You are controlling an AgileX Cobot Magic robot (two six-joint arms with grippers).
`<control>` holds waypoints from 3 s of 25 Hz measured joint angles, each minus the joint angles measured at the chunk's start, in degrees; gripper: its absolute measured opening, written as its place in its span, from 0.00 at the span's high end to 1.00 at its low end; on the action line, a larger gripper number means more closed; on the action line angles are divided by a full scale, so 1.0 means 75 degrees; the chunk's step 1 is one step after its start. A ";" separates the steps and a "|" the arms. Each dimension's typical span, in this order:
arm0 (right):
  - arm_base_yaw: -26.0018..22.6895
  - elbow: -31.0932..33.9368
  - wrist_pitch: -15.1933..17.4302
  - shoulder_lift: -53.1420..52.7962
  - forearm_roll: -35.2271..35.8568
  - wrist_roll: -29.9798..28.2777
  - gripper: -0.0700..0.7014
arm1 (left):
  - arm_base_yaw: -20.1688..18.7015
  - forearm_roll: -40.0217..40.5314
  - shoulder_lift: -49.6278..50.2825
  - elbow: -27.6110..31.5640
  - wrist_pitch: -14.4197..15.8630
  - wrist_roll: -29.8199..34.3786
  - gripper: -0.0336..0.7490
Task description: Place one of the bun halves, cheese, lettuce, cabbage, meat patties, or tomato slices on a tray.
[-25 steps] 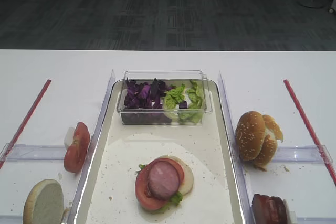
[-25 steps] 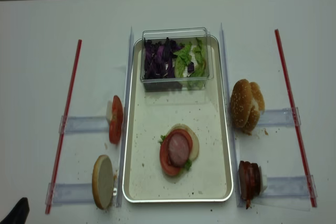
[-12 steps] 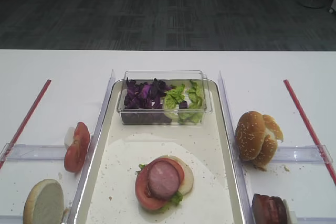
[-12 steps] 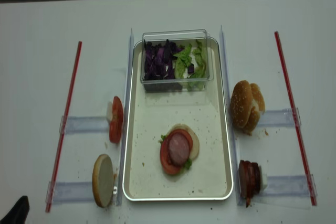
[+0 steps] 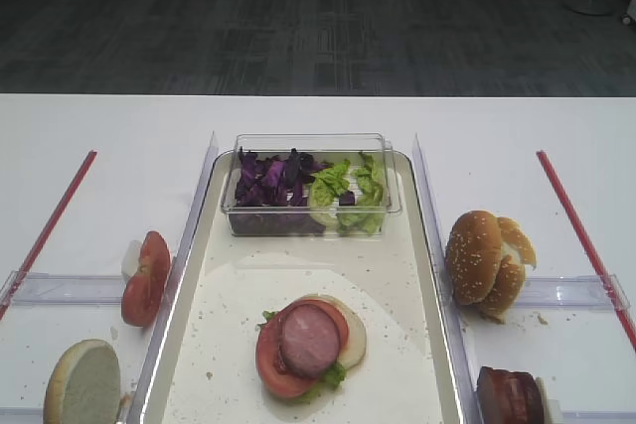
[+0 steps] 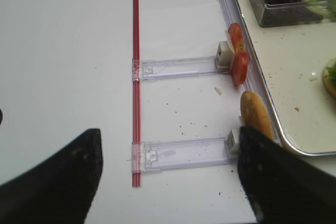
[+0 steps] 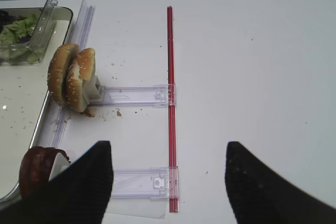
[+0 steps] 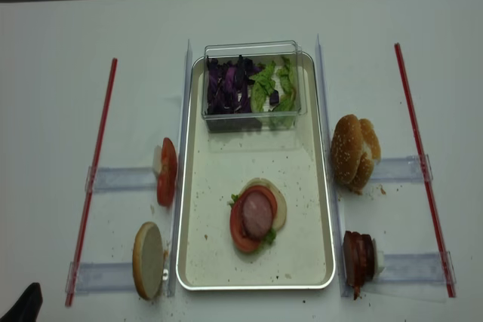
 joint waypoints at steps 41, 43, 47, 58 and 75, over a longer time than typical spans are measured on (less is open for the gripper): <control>0.0000 0.0005 0.0000 0.0000 0.0000 0.0000 0.31 | 0.0000 0.0000 0.0000 0.0000 0.0000 0.0000 0.33; 0.0000 0.0005 0.0000 0.0000 0.0000 0.0000 0.31 | 0.0000 0.0000 0.0000 0.0000 0.0000 0.0000 0.33; 0.0000 0.0005 0.0000 0.0000 0.0000 0.0000 0.31 | 0.0000 0.0000 0.0000 0.0000 0.0000 0.0000 0.33; 0.0000 0.0005 0.0000 0.0000 0.0000 0.0000 0.32 | 0.0000 0.0000 0.0000 0.0000 0.0000 0.0000 0.33; 0.0000 0.0005 0.0000 0.0000 0.0000 0.0000 0.32 | 0.0000 0.0000 0.0000 0.0000 0.0000 0.0000 0.33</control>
